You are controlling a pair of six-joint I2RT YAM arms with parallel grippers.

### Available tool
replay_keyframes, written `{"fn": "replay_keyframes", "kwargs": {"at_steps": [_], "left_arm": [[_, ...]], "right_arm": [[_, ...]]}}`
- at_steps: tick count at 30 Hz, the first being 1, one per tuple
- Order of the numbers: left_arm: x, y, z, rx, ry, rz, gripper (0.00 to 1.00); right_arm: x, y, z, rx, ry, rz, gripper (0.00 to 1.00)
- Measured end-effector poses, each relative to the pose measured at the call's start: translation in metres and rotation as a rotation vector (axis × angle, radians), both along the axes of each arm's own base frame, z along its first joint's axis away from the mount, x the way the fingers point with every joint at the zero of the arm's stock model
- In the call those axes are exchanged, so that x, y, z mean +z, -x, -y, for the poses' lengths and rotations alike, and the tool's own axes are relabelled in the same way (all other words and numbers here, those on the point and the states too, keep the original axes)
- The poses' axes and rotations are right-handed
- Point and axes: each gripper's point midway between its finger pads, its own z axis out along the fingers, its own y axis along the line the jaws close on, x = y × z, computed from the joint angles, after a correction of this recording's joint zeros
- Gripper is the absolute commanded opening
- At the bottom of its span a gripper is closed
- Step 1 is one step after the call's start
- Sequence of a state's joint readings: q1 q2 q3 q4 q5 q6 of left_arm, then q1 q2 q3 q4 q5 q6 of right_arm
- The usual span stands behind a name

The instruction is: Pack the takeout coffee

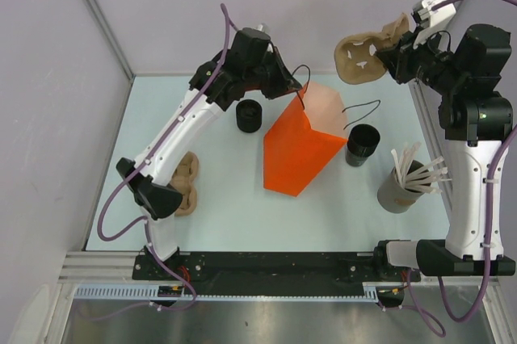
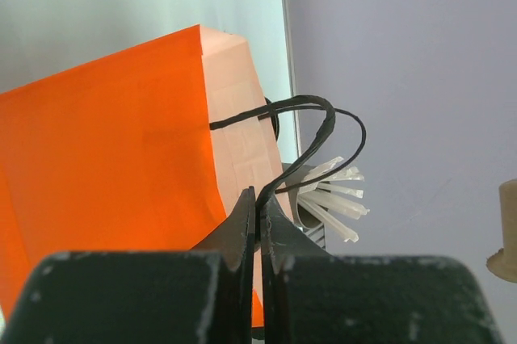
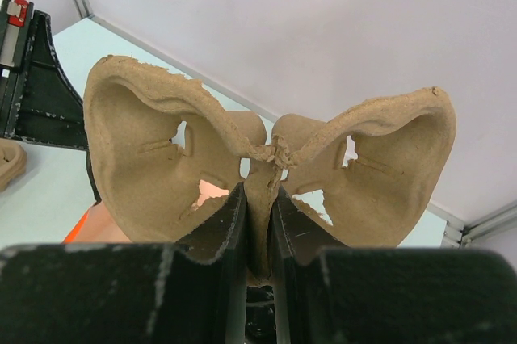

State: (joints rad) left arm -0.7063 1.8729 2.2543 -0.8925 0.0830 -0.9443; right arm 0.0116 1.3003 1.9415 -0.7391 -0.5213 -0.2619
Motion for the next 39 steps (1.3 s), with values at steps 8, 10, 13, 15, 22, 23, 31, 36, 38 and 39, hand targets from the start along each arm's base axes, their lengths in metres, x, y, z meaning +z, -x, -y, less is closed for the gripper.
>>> {"fn": "replay_keyframes", "kwargs": {"at_steps": [8,10,13,15,22,23,31,36,38,39], "left_arm": [[-0.024,-0.004,-0.018,-0.005,-0.038,-0.029,0.17],[-0.044,-0.005,-0.032,-0.005,-0.082,-0.059,0.21],[-0.069,-0.007,-0.053,0.003,-0.134,-0.094,0.27],[-0.075,-0.008,-0.064,0.006,-0.152,-0.101,0.36],[-0.033,-0.005,-0.093,0.013,-0.107,0.009,0.81],[-0.026,-0.004,-0.096,0.011,-0.101,0.03,0.82],[-0.002,-0.01,-0.108,0.021,-0.074,0.125,0.93],[-0.008,-0.028,-0.124,0.053,-0.096,0.165,0.93],[-0.012,-0.035,-0.131,0.069,-0.11,0.18,0.93],[-0.014,-0.037,-0.134,0.075,-0.117,0.186,0.93]], "right_arm": [[-0.001,0.0,-0.001,0.01,-0.001,-0.004,0.16],[-0.001,0.0,-0.002,0.014,-0.001,-0.004,0.17],[-0.001,0.001,-0.003,0.019,-0.002,-0.005,0.17],[-0.001,0.001,-0.004,0.025,-0.003,-0.005,0.17],[-0.002,0.005,-0.016,0.07,-0.008,-0.012,0.18],[-0.003,0.006,-0.02,0.083,-0.008,-0.013,0.18],[-0.03,0.015,-0.081,0.257,0.003,-0.089,0.18],[-0.049,0.012,-0.125,0.368,0.016,-0.151,0.18],[-0.057,0.012,-0.144,0.409,0.026,-0.175,0.18],[-0.06,0.013,-0.154,0.431,0.032,-0.186,0.18]]}}
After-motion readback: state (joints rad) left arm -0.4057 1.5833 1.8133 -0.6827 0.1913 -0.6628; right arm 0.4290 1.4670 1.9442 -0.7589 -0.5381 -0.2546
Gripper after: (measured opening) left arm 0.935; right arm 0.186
